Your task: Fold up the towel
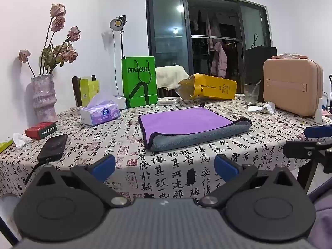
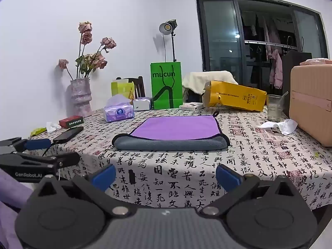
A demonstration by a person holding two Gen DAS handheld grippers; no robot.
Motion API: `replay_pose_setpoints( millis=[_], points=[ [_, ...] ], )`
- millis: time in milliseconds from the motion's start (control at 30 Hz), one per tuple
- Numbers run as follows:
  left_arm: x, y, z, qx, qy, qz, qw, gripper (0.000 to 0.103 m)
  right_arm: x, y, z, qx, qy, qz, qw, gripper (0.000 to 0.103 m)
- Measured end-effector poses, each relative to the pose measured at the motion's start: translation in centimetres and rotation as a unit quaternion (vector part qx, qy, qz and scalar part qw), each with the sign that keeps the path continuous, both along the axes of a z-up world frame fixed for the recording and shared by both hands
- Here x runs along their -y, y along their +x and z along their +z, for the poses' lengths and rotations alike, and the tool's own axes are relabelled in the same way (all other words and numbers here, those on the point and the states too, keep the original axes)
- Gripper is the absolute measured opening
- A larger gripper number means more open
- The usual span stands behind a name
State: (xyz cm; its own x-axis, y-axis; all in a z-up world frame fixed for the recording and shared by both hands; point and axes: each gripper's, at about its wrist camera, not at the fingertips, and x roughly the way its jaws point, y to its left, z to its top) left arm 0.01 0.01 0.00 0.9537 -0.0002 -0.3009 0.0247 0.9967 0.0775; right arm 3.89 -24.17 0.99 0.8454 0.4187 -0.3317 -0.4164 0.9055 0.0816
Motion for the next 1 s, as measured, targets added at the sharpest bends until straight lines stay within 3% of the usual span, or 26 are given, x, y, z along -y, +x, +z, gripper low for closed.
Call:
replay_pose_setpoints(
  millis=[1000],
  points=[
    [0.12,0.02,0.01,0.001,0.003,-0.002,1.0000,0.103,-0.16,-0.04,0.10,-0.005,-0.001,-0.001,1.000,0.103]
  ],
)
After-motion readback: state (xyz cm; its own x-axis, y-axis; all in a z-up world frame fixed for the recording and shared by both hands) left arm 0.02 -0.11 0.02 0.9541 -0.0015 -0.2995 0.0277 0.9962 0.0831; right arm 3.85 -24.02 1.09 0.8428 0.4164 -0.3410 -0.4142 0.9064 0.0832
